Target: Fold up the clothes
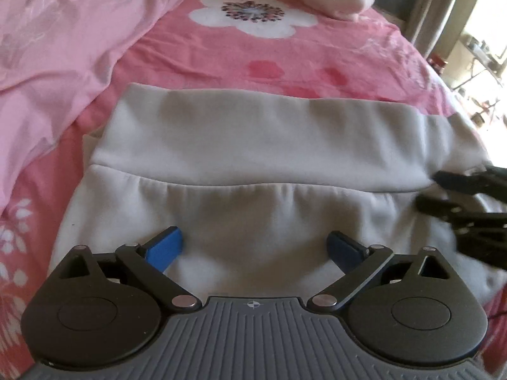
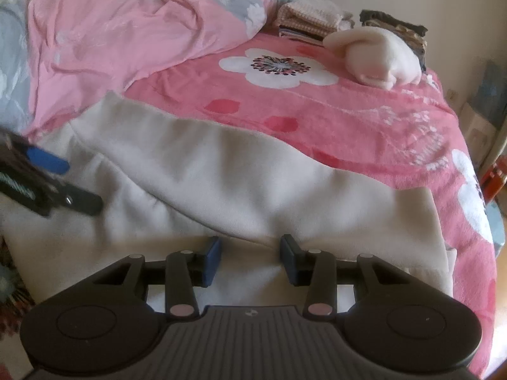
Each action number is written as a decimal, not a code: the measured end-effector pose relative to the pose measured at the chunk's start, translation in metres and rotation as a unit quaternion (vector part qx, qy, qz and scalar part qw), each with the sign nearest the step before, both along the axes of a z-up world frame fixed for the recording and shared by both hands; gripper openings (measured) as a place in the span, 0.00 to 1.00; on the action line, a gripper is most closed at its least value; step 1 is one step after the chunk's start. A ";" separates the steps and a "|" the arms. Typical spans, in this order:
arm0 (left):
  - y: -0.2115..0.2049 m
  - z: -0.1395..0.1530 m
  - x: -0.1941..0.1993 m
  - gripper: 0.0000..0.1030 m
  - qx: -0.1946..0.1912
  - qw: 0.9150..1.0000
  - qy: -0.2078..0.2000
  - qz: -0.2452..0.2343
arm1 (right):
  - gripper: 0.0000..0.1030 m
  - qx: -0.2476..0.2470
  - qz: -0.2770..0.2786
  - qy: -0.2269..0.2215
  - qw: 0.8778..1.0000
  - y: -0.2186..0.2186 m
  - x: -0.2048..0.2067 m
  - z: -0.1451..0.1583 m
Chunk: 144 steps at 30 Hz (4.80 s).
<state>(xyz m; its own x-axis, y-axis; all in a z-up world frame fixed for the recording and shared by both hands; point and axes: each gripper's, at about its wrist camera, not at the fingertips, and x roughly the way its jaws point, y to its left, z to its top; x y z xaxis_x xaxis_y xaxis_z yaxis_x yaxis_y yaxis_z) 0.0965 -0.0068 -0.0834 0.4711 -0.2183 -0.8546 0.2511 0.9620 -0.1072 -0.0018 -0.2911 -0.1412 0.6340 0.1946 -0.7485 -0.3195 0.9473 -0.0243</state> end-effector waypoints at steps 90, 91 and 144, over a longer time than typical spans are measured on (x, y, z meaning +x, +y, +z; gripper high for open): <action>-0.023 -0.016 -0.070 1.00 0.074 0.993 -0.055 -0.079 | 0.50 0.016 -0.076 0.030 0.997 -0.023 -0.014 -0.012; -0.023 -0.016 -0.070 1.00 0.074 0.993 -0.055 -0.079 | 0.50 0.016 -0.076 0.030 0.997 -0.023 -0.015 -0.012; 0.214 -0.016 -0.100 0.00 -0.202 0.951 -0.055 0.228 | 0.54 0.006 -0.070 0.006 0.998 -0.018 -0.023 -0.017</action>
<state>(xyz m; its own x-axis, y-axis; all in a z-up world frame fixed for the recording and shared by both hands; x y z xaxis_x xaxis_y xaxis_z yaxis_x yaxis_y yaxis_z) -0.0038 0.2069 -0.0989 0.6771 -0.2695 -0.6848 -0.1507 0.8600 -0.4875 -0.0244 -0.3088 -0.1586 0.6470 0.1138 -0.7539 -0.1844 0.9828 -0.0099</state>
